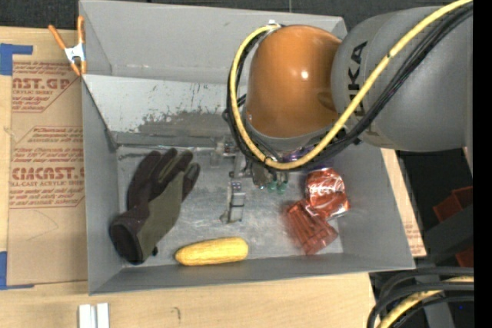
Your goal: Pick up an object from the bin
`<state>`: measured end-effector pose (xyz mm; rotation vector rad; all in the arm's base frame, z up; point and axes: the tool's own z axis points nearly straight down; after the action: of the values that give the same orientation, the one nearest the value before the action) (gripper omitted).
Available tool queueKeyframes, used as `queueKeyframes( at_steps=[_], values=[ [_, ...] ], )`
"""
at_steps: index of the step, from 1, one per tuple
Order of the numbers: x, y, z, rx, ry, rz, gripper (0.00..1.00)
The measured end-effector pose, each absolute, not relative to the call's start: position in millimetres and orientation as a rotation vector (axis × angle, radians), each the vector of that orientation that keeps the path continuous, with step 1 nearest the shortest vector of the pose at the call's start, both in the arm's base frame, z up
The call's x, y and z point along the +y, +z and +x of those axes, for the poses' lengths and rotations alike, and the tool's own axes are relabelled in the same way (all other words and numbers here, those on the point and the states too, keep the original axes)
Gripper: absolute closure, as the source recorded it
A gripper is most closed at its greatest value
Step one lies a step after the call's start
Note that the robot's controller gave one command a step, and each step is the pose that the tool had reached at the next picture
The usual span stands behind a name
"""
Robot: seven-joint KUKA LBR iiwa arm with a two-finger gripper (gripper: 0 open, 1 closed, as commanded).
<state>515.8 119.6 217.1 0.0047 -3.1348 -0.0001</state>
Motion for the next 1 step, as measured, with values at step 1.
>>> queueKeyframes(
  at_steps=[1],
  values=[
    [118.8,221.8,517.3,-3.143,-0.002,0.001,0.00]
  ],
)
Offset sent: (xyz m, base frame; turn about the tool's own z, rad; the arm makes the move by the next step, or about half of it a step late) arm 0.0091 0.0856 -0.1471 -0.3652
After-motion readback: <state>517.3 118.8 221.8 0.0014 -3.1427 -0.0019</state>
